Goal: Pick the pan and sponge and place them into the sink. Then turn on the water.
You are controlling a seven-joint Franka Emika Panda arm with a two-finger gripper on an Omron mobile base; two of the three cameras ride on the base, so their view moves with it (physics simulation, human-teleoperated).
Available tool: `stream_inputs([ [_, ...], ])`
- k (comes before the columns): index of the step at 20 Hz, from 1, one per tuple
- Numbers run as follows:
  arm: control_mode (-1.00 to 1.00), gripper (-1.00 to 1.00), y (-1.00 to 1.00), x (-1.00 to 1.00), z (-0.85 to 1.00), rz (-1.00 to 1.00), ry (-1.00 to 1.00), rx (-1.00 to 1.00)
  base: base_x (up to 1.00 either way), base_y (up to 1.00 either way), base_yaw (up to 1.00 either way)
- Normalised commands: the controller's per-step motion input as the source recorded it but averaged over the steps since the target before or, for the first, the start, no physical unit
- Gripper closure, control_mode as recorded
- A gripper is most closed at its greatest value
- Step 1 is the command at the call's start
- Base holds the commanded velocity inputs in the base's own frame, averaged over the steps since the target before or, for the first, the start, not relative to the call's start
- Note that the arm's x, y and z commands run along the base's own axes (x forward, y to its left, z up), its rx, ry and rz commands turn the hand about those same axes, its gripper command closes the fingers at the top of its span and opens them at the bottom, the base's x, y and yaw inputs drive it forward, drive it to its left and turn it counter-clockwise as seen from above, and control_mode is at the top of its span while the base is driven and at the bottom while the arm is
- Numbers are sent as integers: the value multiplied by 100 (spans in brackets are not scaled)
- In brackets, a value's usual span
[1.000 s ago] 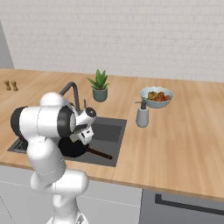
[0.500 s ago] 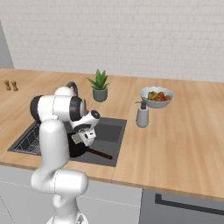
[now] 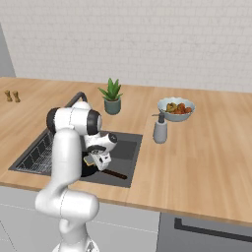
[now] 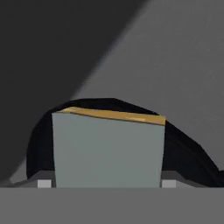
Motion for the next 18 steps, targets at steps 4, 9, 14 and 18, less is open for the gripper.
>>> stream_inputs([
  [4, -100, -100, 0, 0, -16, 0, -2, 6, 0, 0, 0],
  [9, -100, -100, 0, -5, 2, 0, -4, 9, 0, 0, 0],
  [14, -100, -100, 0, -23, 9, 0, 0, 5, 0, 0, 0],
  [18, -100, -100, 0, -21, 44, 0, 0, 6, 0, 0, 0],
])
